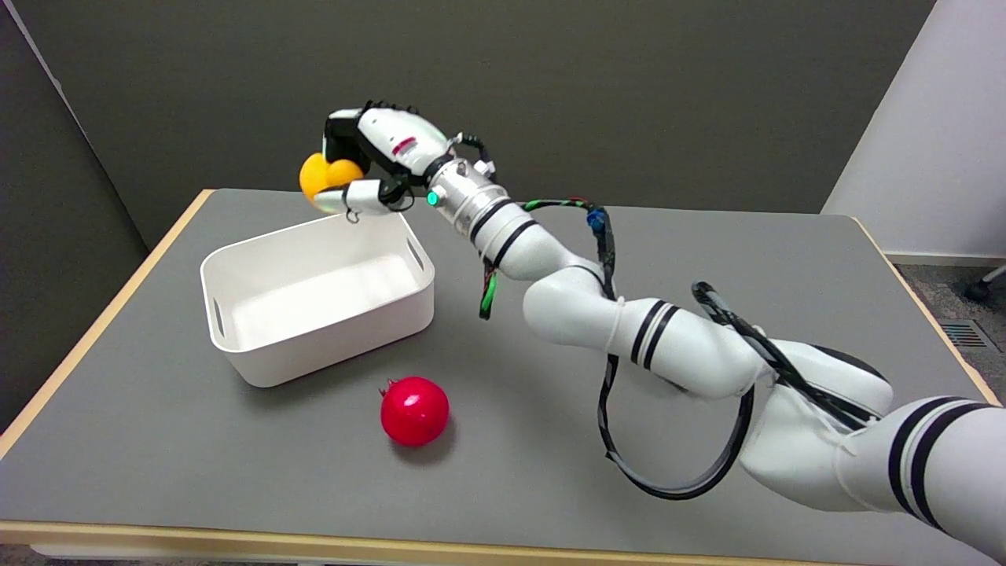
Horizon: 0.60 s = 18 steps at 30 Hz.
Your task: Place the yellow duck into the white box.
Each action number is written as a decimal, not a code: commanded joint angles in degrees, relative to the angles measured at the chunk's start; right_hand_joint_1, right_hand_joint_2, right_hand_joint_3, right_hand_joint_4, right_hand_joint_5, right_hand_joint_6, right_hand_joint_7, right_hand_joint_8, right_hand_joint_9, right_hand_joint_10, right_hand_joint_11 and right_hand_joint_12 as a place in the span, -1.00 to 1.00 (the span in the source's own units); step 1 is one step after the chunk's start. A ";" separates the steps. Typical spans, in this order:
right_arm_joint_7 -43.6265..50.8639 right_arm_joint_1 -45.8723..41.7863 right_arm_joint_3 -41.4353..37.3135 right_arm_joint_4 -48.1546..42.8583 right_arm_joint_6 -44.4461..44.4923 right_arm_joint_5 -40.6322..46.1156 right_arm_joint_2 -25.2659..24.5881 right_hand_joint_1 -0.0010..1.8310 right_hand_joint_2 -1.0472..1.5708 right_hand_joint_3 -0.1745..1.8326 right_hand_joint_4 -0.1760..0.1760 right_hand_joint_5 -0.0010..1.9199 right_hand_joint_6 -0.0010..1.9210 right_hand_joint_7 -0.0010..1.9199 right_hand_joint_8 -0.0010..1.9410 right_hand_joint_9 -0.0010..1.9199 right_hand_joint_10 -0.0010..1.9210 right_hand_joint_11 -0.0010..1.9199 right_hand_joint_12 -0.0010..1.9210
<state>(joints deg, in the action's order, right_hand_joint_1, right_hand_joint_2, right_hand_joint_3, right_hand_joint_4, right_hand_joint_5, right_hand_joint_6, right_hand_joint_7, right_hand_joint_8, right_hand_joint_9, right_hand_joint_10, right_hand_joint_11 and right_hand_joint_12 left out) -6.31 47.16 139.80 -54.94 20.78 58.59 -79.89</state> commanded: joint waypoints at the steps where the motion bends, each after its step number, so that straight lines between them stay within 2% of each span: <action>1: -14.69 -5.33 1.18 9.38 2.73 -0.74 -4.15 -0.29 0.44 0.07 0.57 -0.58 0.03 -0.31 -0.03 -0.38 0.19 -0.66 0.43; 3: -16.86 -5.80 0.96 9.85 3.90 -0.74 -3.92 -0.69 0.32 0.18 0.35 -0.87 -0.62 -0.67 -0.61 -0.70 -0.25 -0.85 0.24; 5: -18.41 -6.24 0.89 10.15 5.14 -0.74 -3.66 -0.70 0.31 0.11 0.31 -0.92 -0.71 -0.77 -0.69 -0.78 -0.33 -0.92 0.24; 7: -19.39 -6.84 0.68 10.19 6.31 -0.90 -3.42 -0.79 0.26 0.15 0.30 -0.93 -0.86 -0.90 -0.78 -0.92 -0.40 -0.95 0.12; 9: -19.47 -7.52 0.32 10.19 7.30 -0.74 -3.34 -0.57 0.25 0.19 0.26 -0.91 -0.99 -0.89 -0.92 -0.95 -0.47 -0.91 -0.01; 12: -19.47 -8.56 -0.79 10.25 9.95 -0.74 -2.89 -0.81 0.27 0.10 0.26 -1.00 -0.82 -1.00 -0.84 -1.00 -0.55 -1.00 0.12; 14: -19.35 -9.43 -2.61 10.18 13.29 -1.06 -2.33 -0.81 0.31 0.18 0.24 -0.97 -0.89 -1.00 -0.86 -1.00 -0.62 -1.00 0.04; 16: -18.99 -10.99 -5.74 8.52 17.21 -1.29 -0.75 -0.78 0.30 0.18 0.20 -0.98 -0.90 -1.00 -0.87 -1.00 -0.64 -1.00 -0.01; 18: -18.99 -14.11 -10.67 2.21 18.70 -1.85 4.05 -0.78 0.30 0.18 0.19 -0.98 -0.89 -1.00 -0.87 -1.00 -0.64 -1.00 -0.01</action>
<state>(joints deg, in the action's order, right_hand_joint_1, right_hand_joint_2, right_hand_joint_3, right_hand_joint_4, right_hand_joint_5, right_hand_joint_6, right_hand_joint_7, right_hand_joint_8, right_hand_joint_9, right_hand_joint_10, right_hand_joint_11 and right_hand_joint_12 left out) -20.33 41.78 140.07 -47.23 26.07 57.93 -82.63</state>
